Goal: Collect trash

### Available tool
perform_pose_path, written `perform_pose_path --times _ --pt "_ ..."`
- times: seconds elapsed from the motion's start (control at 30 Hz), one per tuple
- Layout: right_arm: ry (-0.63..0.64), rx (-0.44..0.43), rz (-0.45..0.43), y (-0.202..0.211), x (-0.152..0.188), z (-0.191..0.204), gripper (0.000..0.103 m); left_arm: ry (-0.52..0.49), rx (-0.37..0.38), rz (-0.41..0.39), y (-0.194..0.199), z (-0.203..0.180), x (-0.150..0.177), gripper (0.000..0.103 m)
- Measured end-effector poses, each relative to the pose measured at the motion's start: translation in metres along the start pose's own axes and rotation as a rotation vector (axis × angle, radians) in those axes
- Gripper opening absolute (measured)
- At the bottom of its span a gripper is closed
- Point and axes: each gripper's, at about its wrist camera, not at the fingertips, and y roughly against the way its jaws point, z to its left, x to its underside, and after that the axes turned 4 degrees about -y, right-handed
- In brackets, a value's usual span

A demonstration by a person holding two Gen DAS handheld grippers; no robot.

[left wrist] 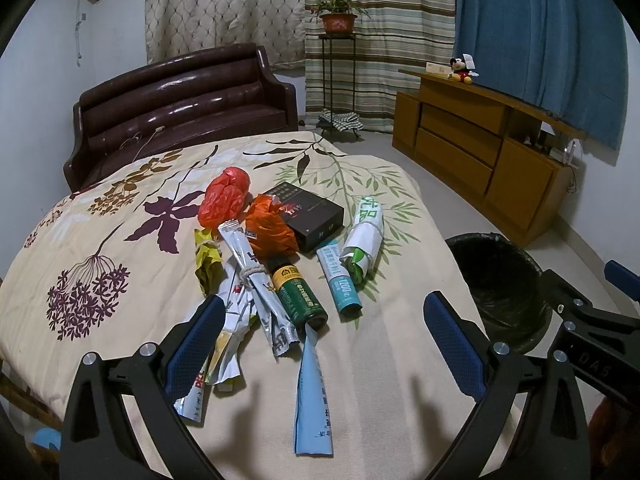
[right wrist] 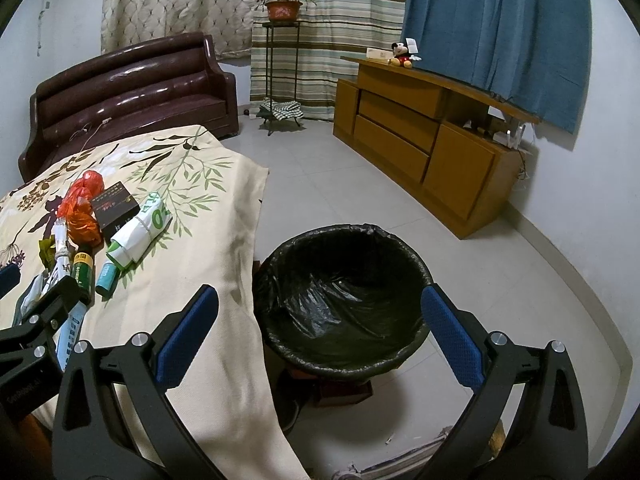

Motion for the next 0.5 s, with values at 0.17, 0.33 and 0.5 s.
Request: perform_pose_path --times 0.17,0.33,0.5 --pt "-0.001 -0.001 -0.001 -0.0003 0.0001 0.0 0.099 0.001 -0.005 0.002 -0.0003 -0.0002 -0.001 0.097" --pt "-0.001 0.001 -0.001 -0.0002 0.0 -0.0001 0.099 0.0 -0.002 0.002 0.0014 0.0023 0.0006 0.097" --pt "-0.002 0.0 -0.001 -0.0007 0.0 -0.0002 0.099 0.0 0.0 0.001 0.0007 0.0025 0.0007 0.097"
